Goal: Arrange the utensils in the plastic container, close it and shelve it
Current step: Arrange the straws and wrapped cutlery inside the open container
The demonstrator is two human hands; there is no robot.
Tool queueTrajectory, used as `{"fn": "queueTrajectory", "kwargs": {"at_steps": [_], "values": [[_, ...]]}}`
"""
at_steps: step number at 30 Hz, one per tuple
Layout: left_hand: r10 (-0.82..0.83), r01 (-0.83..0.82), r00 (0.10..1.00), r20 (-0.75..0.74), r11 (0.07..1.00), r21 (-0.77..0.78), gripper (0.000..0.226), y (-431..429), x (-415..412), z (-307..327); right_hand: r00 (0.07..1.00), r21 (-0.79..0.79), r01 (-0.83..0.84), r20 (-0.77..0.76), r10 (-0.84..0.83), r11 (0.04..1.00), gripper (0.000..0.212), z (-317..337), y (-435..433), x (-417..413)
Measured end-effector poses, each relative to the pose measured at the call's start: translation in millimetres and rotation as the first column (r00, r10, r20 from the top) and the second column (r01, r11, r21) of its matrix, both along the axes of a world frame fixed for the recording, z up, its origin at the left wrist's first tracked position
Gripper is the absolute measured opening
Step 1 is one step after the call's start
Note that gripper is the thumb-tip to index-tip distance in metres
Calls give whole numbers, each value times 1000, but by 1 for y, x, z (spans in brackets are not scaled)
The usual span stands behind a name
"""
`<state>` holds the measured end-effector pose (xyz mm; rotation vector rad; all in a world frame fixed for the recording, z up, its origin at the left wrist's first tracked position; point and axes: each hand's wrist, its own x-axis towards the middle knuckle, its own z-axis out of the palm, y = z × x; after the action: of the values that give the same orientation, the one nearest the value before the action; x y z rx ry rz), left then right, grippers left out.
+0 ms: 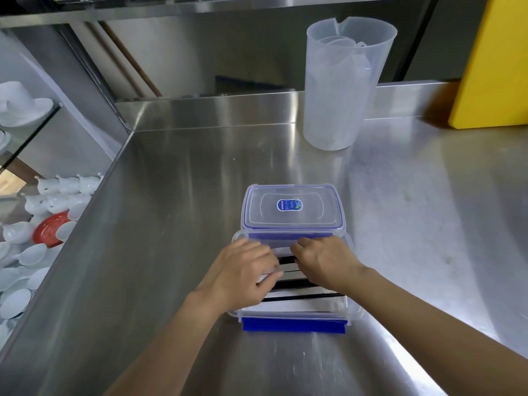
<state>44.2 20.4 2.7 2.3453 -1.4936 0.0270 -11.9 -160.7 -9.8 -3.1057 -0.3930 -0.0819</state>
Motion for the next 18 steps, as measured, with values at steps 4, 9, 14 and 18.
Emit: {"fn": "queueTrajectory", "kwargs": {"at_steps": [4, 9, 14, 18], "values": [[-46, 45, 999, 4, 990, 137, 17, 1, -6, -4, 991, -41, 3, -132, -8, 999, 7, -4, 1, 4], [-20, 16, 1000, 17, 976, 219, 16, 1, -4, -10, 983, 50, -52, -172, 60, 997, 16, -3, -1, -1], [18, -43, 997, 80, 944, 327, 23, -2, -5, -18, 978, 79, -95, -176, 108, 992, 22, -7, -3, -4], [37, -69, 995, 96, 932, 355, 28, -4, -5, -22, 976, 105, -90, -190, 109, 990, 21, -9, -3, -4]]}}
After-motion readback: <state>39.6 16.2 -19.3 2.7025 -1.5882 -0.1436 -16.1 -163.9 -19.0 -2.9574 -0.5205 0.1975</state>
